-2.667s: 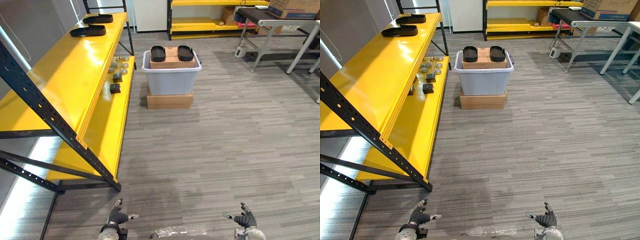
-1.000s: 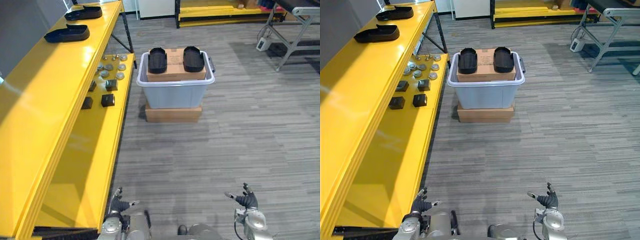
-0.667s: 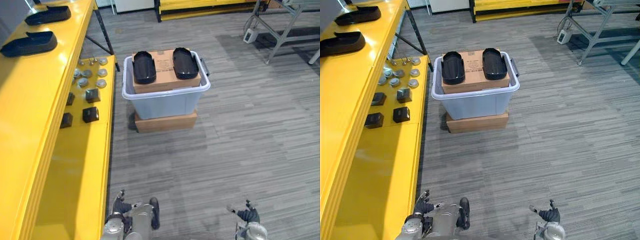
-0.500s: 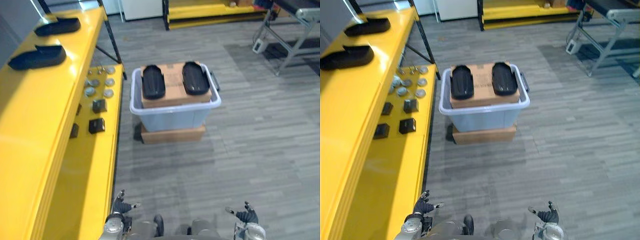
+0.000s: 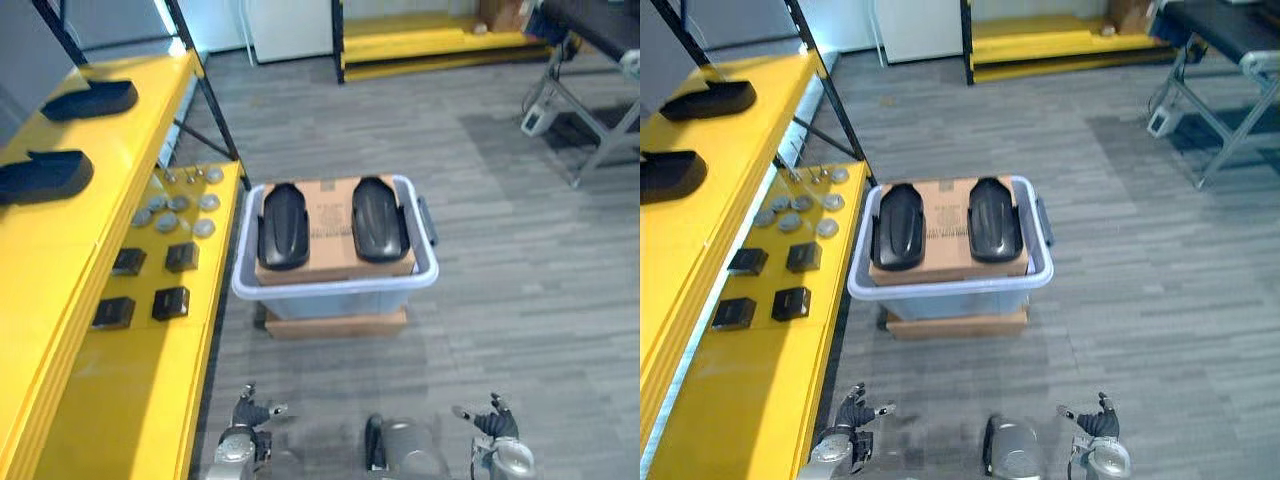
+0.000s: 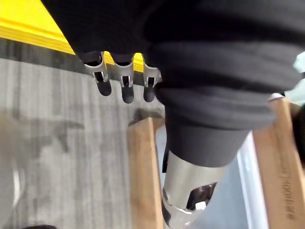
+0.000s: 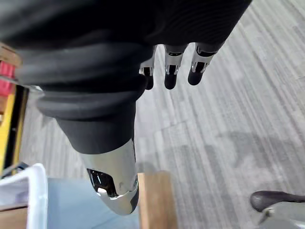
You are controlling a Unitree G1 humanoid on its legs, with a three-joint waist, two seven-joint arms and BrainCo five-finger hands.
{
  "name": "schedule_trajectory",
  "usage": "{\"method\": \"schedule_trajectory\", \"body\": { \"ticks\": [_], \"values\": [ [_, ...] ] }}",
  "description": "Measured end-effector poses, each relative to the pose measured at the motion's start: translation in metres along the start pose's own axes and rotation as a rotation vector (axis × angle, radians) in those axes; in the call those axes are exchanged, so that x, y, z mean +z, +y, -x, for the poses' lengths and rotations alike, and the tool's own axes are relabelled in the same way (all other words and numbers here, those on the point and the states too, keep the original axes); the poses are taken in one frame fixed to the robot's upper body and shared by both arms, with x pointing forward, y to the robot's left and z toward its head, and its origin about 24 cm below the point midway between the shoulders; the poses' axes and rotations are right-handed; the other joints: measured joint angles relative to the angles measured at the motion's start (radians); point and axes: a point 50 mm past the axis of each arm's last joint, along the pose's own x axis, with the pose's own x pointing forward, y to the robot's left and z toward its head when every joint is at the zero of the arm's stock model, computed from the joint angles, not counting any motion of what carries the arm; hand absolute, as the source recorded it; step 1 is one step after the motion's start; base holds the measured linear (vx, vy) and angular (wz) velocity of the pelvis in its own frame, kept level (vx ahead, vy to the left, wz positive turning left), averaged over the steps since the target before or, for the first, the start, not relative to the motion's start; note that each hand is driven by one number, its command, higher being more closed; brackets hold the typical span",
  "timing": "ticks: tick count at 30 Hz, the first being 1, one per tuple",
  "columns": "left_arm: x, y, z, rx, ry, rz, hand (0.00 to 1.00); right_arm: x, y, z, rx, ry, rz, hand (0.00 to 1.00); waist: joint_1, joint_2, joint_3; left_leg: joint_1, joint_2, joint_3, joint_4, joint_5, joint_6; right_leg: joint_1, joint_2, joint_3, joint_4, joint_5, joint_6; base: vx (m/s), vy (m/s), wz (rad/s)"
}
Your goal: Walk over and take plastic housings, then place them on the shelf
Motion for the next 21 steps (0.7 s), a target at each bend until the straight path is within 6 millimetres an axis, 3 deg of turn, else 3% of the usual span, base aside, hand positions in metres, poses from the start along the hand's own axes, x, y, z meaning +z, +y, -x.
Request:
{"method": "schedule_trajectory", "body": {
  "ticks": [2, 3, 4, 5, 6, 7, 12, 14, 19, 21],
  "values": [
    [-0.001, 0.0, 0.0, 0.0, 0.004, 0.0, 0.0, 0.0, 0.0, 0.0, -0.006, 0.002, -0.009, 0.0, 0.0, 0.007, -0.004, 0.024, -0.054, -0.061, -0.262, 0.044, -0.026, 0.003, 0.001, 0.022, -0.004, -0.007, 0.023, 0.23, 0.09, -0.33],
    [-0.001, -0.001, 0.001, -0.002, 0.004, 0.002, 0.0, 0.0, -0.003, -0.001, -0.015, 0.004, -0.015, 0.0, -0.001, 0.025, -0.006, 0.03, -0.059, -0.079, -0.356, 0.149, -0.015, 0.006, 0.015, 0.028, -0.005, -0.015, 0.036, 0.27, 0.168, -0.2],
    [-0.001, 0.003, -0.001, 0.007, 0.007, -0.007, 0.0, -0.006, -0.001, 0.001, -0.016, 0.03, -0.034, 0.0, -0.001, 0.019, -0.009, 0.053, -0.064, -0.073, -0.379, 0.147, 0.019, 0.027, 0.011, 0.044, -0.015, -0.02, 0.048, 0.23, 0.139, -0.09],
    [0.0, 0.004, -0.001, 0.008, 0.004, -0.008, 0.0, -0.007, 0.0, 0.001, -0.015, 0.031, -0.035, 0.0, -0.001, 0.015, -0.01, 0.057, -0.067, -0.071, -0.385, 0.147, 0.019, 0.029, 0.006, 0.046, -0.016, -0.02, 0.049, 0.23, 0.171, -0.15],
    [0.0, 0.007, -0.001, 0.013, 0.0, -0.014, 0.0, -0.01, 0.0, 0.003, -0.016, 0.039, -0.037, 0.0, 0.003, -0.011, -0.013, 0.079, -0.088, -0.055, -0.417, 0.149, 0.022, 0.031, -0.016, 0.065, -0.019, -0.031, 0.066, 0.13, 0.123, -0.12],
    [-0.002, 0.008, -0.001, 0.016, 0.007, -0.018, 0.0, -0.009, -0.001, 0.003, -0.018, 0.035, -0.039, 0.0, 0.001, -0.02, -0.018, 0.087, -0.103, -0.05, -0.437, 0.154, 0.03, 0.029, -0.029, 0.071, -0.022, -0.033, 0.07, 0.11, 0.13, -0.14],
    [-0.007, 0.018, 0.0, 0.035, 0.019, -0.037, 0.0, -0.001, -0.007, 0.002, -0.042, 0.002, -0.081, 0.0, 0.001, -0.021, -0.023, 0.123, -0.129, -0.025, -0.495, 0.161, 0.041, 0.033, -0.047, 0.099, -0.036, -0.037, 0.079, 0.05, 0.071, -0.13],
    [-0.009, 0.023, 0.001, 0.046, 0.023, -0.047, 0.0, 0.011, -0.018, 0.001, -0.083, -0.055, -0.12, 0.0, 0.0, -0.019, -0.025, 0.135, -0.13, -0.021, -0.518, 0.165, 0.047, 0.033, -0.047, 0.108, -0.041, -0.037, 0.08, 0.01, 0.01, -0.13],
    [-0.017, 0.027, 0.004, 0.051, 0.042, -0.057, 0.0, 0.06, -0.07, 0.005, -0.247, -0.275, -0.139, 0.0, -0.005, -0.017, -0.052, 0.141, -0.137, -0.02, -0.575, 0.186, 0.051, 0.016, -0.045, 0.112, -0.054, -0.033, 0.085, 0.01, -0.006, -0.03],
    [-0.021, 0.027, 0.006, 0.05, 0.052, -0.061, 0.0, 0.093, -0.09, 0.013, -0.309, -0.415, -0.145, 0.0, -0.014, -0.017, -0.053, 0.146, -0.14, -0.022, -0.595, 0.195, 0.052, 0.016, -0.04, 0.111, -0.061, -0.032, 0.086, 0.02, -0.008, 0.01]
  ]
}}
